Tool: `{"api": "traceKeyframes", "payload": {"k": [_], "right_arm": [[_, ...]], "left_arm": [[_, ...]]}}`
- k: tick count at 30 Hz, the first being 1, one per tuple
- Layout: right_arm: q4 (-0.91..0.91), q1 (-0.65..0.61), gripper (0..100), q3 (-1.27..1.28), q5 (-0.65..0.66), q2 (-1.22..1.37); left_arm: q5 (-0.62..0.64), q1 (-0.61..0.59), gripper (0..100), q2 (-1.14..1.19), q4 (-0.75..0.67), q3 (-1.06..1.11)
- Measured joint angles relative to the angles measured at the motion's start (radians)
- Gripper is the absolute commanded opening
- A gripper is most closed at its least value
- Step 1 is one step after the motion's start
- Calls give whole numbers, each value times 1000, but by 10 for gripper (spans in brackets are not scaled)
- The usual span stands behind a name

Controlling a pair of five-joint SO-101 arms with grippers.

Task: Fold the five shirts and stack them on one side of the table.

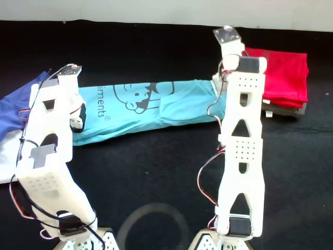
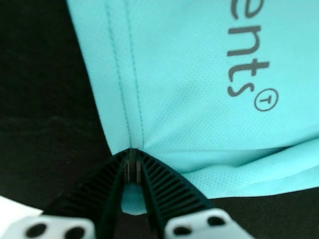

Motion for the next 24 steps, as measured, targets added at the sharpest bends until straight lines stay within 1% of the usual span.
{"api": "traceKeyframes", "payload": {"k": [4,7,8,10,13,14,18,24], "right_arm": [[11,-6,31,-2,0,-115],[14,-5,62,37,0,-201],[14,-5,67,66,0,-233],[14,-6,67,149,0,-307],[14,-9,67,308,0,-445],[14,-9,67,368,0,-497],[14,-9,67,628,0,-730],[14,-9,67,999,0,-1092]], "left_arm": [[11,29,11,-31,21,0],[83,44,27,-77,91,-17],[103,52,51,-98,127,-38],[132,55,132,-140,181,-94],[150,35,252,-166,213,-160],[153,23,263,-166,215,-172],[157,-31,249,-84,172,-219],[158,-60,248,172,161,-373]]}}
